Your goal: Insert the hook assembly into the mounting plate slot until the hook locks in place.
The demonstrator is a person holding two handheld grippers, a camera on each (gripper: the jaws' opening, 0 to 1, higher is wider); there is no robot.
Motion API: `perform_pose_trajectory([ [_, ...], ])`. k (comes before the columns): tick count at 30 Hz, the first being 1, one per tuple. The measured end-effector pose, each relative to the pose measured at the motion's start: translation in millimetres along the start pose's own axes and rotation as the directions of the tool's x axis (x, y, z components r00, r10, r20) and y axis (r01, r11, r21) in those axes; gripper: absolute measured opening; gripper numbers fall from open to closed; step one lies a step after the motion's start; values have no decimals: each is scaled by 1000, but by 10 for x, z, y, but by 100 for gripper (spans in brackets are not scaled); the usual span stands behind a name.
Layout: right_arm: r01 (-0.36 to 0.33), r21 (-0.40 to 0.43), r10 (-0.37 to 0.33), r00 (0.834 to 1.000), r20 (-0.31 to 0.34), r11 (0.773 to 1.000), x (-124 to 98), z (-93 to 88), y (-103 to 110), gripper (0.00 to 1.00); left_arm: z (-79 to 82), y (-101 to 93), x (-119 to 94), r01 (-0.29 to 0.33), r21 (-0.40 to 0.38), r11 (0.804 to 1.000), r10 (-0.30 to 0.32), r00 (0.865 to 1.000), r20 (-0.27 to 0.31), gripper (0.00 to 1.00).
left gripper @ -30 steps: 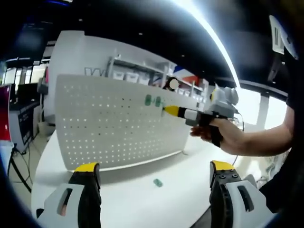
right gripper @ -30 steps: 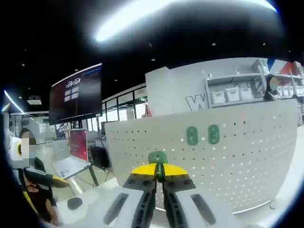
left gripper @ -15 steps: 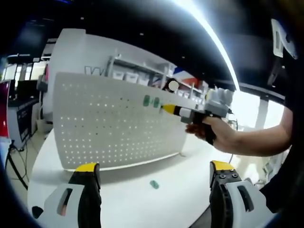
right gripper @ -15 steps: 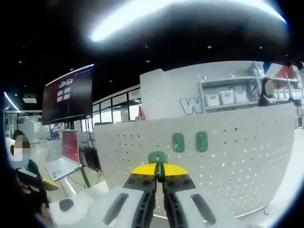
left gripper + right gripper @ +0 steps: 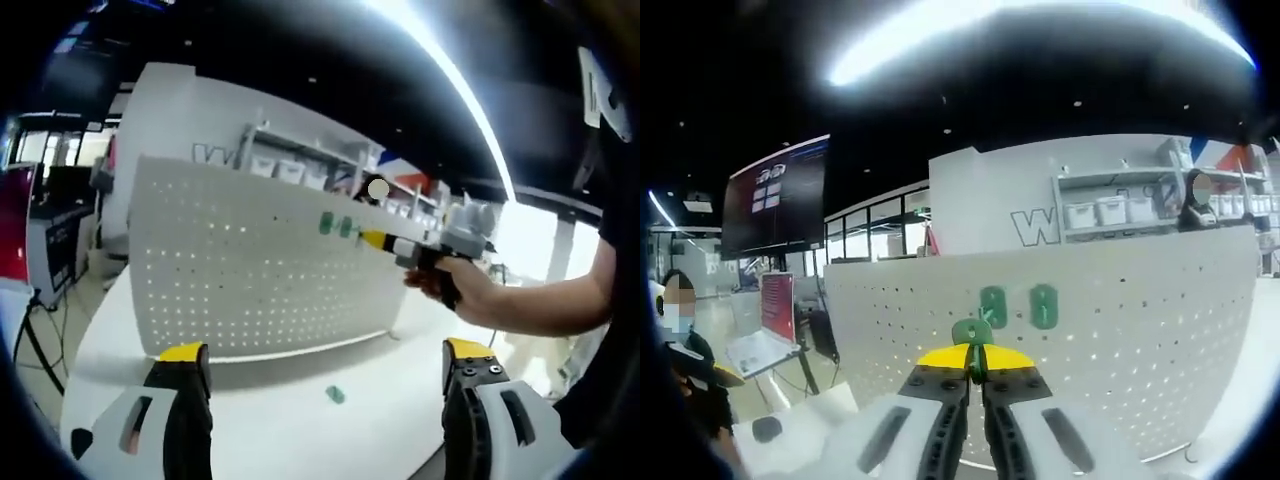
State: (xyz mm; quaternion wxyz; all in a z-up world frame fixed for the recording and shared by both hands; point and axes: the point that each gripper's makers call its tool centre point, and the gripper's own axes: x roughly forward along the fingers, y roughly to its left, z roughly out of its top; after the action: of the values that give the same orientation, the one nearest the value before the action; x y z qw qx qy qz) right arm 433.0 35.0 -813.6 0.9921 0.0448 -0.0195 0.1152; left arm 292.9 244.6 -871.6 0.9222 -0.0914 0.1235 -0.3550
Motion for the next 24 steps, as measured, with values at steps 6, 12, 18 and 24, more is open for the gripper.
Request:
perform_pose_trajectory([
  [6, 40, -4, -40, 999, 15, 999, 86, 25, -157, 0, -39, -16, -28, 8, 3, 1000, -8, 1000, -14, 96],
  [12, 79, -1, -79, 997, 20, 997, 78, 34, -348, 0, -84, -32, 7, 22, -7, 1000, -23, 999, -31, 96],
  [18, 124, -3, -124, 992, 24, 992, 84, 31, -572, 0, -74, 8, 45, 19, -15, 1000, -19, 999, -27, 96],
  [24, 172, 2, -172, 984, 43, 985, 123, 71, -768, 0, -90, -9, 72, 31, -1, 1000, -31, 999, -45, 96],
])
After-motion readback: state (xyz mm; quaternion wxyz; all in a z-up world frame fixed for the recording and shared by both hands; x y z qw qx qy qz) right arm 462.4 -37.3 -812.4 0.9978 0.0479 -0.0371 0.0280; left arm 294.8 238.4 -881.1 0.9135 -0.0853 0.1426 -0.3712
